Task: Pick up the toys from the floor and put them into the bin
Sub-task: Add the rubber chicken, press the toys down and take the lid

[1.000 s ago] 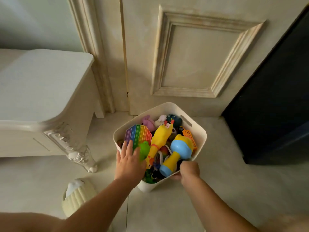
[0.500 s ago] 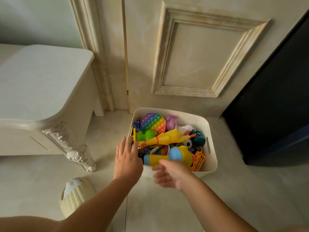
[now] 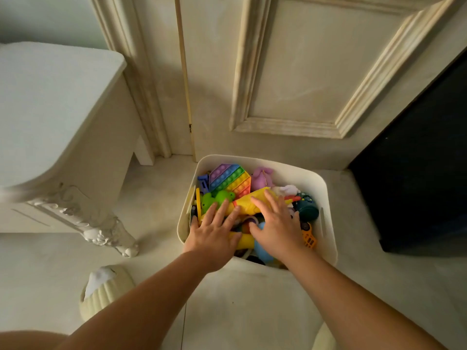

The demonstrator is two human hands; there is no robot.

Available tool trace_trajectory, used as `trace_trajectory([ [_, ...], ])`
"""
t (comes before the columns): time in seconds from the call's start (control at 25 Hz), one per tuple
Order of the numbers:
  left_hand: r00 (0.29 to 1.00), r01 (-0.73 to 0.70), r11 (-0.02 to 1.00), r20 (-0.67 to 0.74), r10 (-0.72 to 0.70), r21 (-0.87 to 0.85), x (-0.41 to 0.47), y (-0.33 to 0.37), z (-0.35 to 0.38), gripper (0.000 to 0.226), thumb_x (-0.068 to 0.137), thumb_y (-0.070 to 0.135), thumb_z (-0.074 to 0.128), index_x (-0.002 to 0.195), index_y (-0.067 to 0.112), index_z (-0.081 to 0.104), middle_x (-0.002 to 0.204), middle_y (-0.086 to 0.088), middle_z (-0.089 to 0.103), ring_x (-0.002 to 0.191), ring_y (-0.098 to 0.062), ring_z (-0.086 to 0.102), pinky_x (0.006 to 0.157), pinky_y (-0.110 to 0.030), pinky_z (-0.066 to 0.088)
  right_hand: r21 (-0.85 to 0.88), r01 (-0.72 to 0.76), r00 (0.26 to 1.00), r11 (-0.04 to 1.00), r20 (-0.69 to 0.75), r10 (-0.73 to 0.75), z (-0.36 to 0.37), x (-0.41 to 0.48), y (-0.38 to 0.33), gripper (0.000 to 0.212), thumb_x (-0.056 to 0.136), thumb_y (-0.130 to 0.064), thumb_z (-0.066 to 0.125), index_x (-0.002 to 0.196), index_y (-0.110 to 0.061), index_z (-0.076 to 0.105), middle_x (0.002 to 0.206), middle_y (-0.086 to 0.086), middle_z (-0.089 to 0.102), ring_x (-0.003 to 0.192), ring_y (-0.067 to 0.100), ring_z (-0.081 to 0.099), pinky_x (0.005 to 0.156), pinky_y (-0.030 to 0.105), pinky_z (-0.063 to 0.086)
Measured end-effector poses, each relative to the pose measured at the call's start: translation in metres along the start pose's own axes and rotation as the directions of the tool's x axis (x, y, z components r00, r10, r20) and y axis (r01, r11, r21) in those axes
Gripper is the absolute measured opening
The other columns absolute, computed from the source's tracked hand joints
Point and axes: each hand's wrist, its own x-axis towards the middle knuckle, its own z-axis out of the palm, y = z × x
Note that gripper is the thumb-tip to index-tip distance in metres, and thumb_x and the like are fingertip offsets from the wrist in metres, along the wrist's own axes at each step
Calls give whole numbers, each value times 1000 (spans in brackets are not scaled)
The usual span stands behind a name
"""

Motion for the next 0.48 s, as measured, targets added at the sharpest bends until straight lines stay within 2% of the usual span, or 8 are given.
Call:
trace_trajectory([
  [0.08, 999, -2, 1000, 40, 3, -15, -4, 2, -2, 61, 94, 61, 16, 147, 46, -9, 161, 12, -12, 149, -18, -7, 115, -57, 17, -59, -6, 1000, 998, -20, 5, -5, -3, -2, 57, 81, -60, 46, 134, -40, 40, 154, -1, 26, 143, 29, 22, 109, 61, 20],
  [0.16, 999, -8, 1000, 41, 9, -25, -8, 2, -2, 60, 94, 61, 16, 147, 46, -7, 161, 13, -11, 149, -18, -5, 114, -57, 19, -94, 27, 980, 995, -196, -45, -16, 10, -11, 46, 80, -57, 49, 113, -28, 62, 129, 8, 53, 127, 34, 43, 104, 54, 29],
  [0.2, 999, -10, 999, 42, 12, -39, -10, 2, -1, 60, 94, 61, 16, 147, 46, -7, 161, 14, -12, 149, -18, -5, 114, -57, 19, -52, 54, 958, 997, -280, -66, -22, 24, -16, 39, 83, -49, 50, 106, -22, 67, 118, 10, 58, 119, 35, 50, 102, 48, 33],
  [0.24, 999, -12, 998, 47, 15, -55, -12, 3, 0, 60, 94, 61, 16, 147, 46, -7, 161, 14, -12, 148, -18, -5, 113, -57, 20, 18, 75, 954, 997, -291, -67, -28, 40, -22, 34, 87, -40, 51, 109, -19, 67, 119, 13, 58, 118, 36, 50, 103, 44, 33],
  [0.32, 998, -9, 997, 55, 13, -72, -19, 6, 5, 62, 93, 62, 18, 147, 46, -6, 160, 14, -13, 148, -18, -4, 112, -55, 23, 107, 59, 991, 992, -126, -45, -34, 69, -38, 40, 93, -31, 49, 133, -23, 54, 141, 16, 45, 131, 37, 39, 112, 42, 27],
  [0.4, 998, 13, 997, 64, -8, -79, -28, 12, 13, 64, 91, 64, 19, 148, 45, -5, 160, 14, -15, 148, -18, -4, 112, -56, 23, 59, 25, 1000, 998, -1, -25, -28, 88, -45, 46, 96, -31, 46, 142, -29, 41, 145, 13, 44, 133, 34, 37, 113, 42, 26],
  [0.48, 998, 33, 996, 56, -28, -82, -32, 18, 19, 66, 90, 64, 18, 148, 45, -7, 160, 13, -16, 149, -20, -5, 112, -60, 18, 156, 10, 993, 988, -119, 9, -27, 93, -45, 41, 95, -23, 50, 136, -25, 48, 133, 10, 57, 125, 32, 45, 106, 38, 36],
])
